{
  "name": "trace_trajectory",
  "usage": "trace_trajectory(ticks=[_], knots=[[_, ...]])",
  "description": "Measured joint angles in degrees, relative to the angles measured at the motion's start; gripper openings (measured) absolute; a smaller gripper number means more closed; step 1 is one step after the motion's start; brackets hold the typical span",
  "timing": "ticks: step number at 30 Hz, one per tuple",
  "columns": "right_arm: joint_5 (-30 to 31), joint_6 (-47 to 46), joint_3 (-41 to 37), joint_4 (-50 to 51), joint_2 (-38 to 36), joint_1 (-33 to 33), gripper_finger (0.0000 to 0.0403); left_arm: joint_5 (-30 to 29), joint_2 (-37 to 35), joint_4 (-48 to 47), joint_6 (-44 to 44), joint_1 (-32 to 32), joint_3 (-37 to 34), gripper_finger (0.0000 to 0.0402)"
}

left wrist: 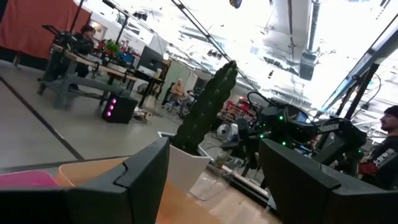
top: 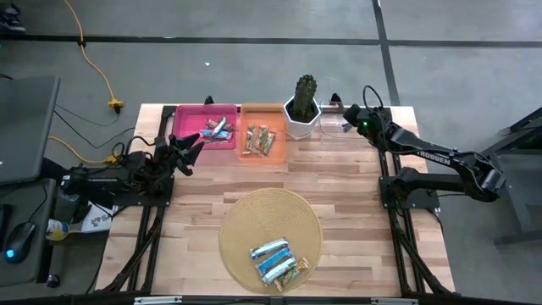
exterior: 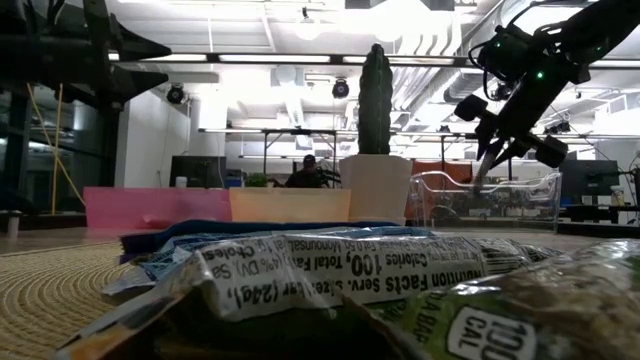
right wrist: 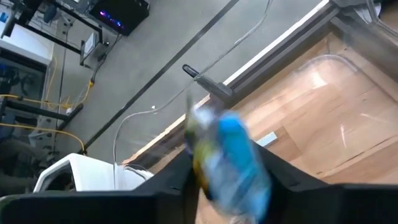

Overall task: Pick and place Granola Bars by type
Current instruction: Put the blue granola bar into the transparent bin

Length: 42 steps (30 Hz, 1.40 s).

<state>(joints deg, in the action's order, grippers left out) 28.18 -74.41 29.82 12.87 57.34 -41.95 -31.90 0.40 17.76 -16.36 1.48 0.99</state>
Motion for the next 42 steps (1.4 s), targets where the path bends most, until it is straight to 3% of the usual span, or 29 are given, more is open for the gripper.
trace_trajectory(ticks=[10, 16, 20, 23, 27, 30, 36, 42], knots=[[-0.5, 6.1, 0.0, -3.7, 0.0, 0.0, 0.0186, 0.0, 0.0, 0.0, 0.0, 0.0, 0.0, 0.0245], [-0.4, 12.1, 0.0, -10.1, 0.0, 0.0, 0.0204, 0.6, 0.0, 0.0, -0.5, 0.0, 0.0, 0.0245], [-1.7, 21.3, 0.0, -20.5, 0.0, 0.0, 0.0207, 1.9, 0.0, -0.2, -0.5, 0.0, 0.0, 0.0245], [-6.3, 28.9, 0.0, -32.4, 0.0, 0.0, 0.0206, 2.6, 0.0, -0.3, -0.6, 0.0, 0.0, 0.0245], [-20.3, 38.3, 0.1, -48.9, 0.0, 0.0, 0.0206, 2.6, 0.0, -0.3, -0.6, 0.0, 0.0, 0.0245], [-29.6, 41.4, 1.5, -54.3, 0.0, 1.2, 0.0202, 2.5, 0.0, -0.3, -0.7, 0.0, 0.0, 0.0245], [-38.1, 53.9, 9.8, -48.7, -0.1, 8.5, 0.0192, 2.4, 0.0, -0.3, -2.1, 0.0, 0.0, 0.0245], [-37.5, 68.9, 22.6, -25.0, 0.4, 18.5, 0.0192, 2.4, 0.0, -0.4, -2.1, 0.0, 0.0, 0.0245]])
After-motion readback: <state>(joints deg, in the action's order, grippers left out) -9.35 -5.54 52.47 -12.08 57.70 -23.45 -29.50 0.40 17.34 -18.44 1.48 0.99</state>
